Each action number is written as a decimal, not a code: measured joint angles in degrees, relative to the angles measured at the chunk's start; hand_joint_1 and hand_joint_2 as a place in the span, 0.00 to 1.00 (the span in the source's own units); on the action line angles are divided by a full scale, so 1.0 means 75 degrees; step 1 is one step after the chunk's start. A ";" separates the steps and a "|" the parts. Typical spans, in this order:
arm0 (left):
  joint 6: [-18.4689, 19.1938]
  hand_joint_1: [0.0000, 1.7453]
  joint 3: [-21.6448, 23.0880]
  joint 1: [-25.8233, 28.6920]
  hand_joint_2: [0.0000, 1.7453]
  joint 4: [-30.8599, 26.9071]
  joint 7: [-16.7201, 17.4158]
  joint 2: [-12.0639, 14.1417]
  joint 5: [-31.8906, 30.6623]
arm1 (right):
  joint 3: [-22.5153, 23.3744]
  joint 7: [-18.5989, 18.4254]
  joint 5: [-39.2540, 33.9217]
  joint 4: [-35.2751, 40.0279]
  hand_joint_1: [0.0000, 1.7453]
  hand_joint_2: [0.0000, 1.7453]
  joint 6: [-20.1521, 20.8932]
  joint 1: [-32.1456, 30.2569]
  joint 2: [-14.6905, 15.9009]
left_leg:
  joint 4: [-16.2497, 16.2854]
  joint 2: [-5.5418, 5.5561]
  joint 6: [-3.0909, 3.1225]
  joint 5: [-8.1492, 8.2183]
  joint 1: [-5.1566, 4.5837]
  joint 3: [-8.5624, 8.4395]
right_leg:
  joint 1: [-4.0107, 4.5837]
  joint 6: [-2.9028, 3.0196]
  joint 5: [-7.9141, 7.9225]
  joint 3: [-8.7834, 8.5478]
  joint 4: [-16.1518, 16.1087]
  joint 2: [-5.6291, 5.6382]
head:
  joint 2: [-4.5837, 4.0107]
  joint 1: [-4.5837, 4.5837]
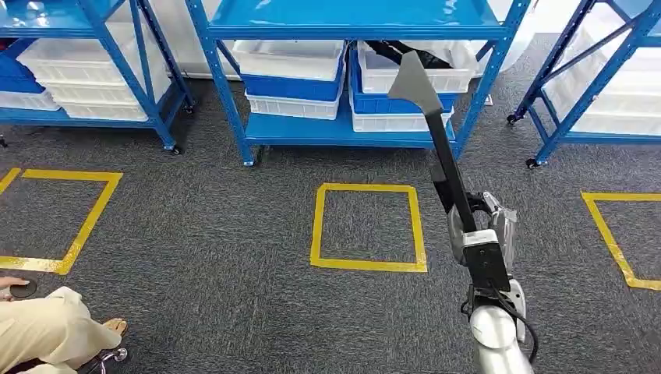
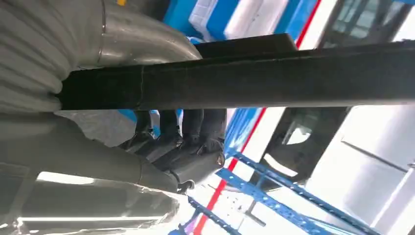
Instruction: Take the parts from the cabinet and place them on the table.
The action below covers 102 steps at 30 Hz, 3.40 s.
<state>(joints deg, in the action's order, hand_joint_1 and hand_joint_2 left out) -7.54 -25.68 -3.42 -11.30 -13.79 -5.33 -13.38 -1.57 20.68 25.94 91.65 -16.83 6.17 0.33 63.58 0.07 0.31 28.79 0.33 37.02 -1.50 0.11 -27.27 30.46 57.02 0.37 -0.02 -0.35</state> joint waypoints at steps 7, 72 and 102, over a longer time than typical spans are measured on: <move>0.0152 0.00 -0.0070 0.0037 1.00 0.0000 -0.0254 -0.0038 -0.0018 | -0.0117 0.0038 -0.0093 0.0003 1.00 1.00 -0.0038 0.0087 -0.0006 | -0.0102 0.0215 0.0051 -0.0216 0.0044 -0.0398 | 0.0047 -0.0001 0.0094 0.0092 0.0010 0.0302 | 0.0000 -0.0003; 0.0542 0.00 -0.0691 -0.0038 1.00 0.0000 -0.0172 -0.0251 -0.0542 | 0.2544 -0.0510 0.8516 0.1833 1.00 1.00 -0.3034 0.0082 0.0583 | -0.0652 0.0577 0.0017 -0.0126 0.0116 -0.0681 | -0.0001 -0.0232 0.0305 0.0458 0.0079 0.0867 | 0.0000 0.0116; 0.0263 0.00 -0.1140 0.0021 1.00 -0.0006 0.0040 -0.0137 -0.0455 | 0.0996 -0.2690 0.8524 0.0425 1.00 1.00 -0.2987 0.0215 0.1554 | -0.0537 0.0500 0.0361 -0.0087 0.0011 -0.0592 | 0.0093 -0.0150 0.0290 0.0558 0.0218 0.0941 | 0.0000 0.0114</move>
<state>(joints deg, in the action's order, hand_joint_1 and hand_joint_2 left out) -5.57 -34.23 -3.26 -11.34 -13.49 -6.36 -16.79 5.90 0.50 89.88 94.83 -39.23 7.78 11.98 59.55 3.82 3.01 28.14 0.41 32.58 -0.80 -1.01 -25.10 34.64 58.66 7.42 -0.02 0.50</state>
